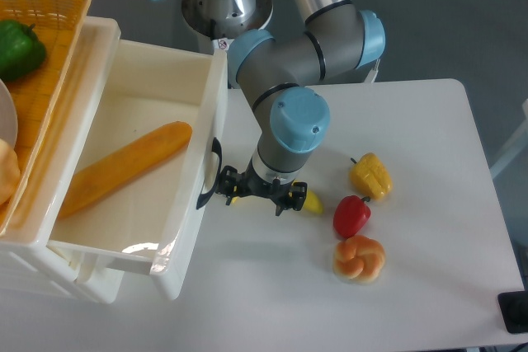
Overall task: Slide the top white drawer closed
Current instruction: 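Push the drawer front with the gripper, sliding the drawer into the unit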
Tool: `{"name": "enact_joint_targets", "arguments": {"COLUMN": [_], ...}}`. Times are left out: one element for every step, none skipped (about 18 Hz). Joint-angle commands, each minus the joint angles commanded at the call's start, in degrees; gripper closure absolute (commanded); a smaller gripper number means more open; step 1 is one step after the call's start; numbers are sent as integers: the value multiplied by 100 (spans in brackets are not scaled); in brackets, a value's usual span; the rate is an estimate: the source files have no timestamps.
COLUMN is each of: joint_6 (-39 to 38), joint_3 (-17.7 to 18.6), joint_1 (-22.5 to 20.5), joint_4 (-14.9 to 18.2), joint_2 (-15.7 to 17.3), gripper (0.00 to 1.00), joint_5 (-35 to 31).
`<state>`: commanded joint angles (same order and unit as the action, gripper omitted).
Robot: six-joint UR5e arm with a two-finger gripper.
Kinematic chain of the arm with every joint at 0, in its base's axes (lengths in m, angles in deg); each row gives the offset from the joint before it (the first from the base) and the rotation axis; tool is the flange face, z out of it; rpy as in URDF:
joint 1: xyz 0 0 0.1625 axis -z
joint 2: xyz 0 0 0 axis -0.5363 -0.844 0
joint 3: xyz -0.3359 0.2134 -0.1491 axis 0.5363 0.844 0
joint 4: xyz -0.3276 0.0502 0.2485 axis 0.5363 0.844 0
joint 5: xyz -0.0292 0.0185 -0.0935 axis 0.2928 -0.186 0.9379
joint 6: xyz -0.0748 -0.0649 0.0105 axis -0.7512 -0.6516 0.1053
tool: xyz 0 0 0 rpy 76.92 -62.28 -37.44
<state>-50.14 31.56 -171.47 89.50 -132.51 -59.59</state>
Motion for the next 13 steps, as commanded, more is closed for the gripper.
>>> {"name": "enact_joint_targets", "arguments": {"joint_6": [0,0,0,0,-9,-9,-9,0,-9,0,0,0,0], "joint_3": [0,0,0,0,0,0,0,0,0,0,0,0,0], "joint_1": [0,0,0,9,35,53,53,53,62,70,88,132,158], "joint_4": [-9,0,17,44,53,79,105,123,132,149,184,211,228], "joint_2": [9,17,26,26,35,53,61,70,70,79,105,149,158], "gripper": [0,0,0,0,0,0,0,0,0,0,0,0,0], "joint_5": [0,9,9,9,0,-9,-9,-9,-9,0,0,-9,0]}}
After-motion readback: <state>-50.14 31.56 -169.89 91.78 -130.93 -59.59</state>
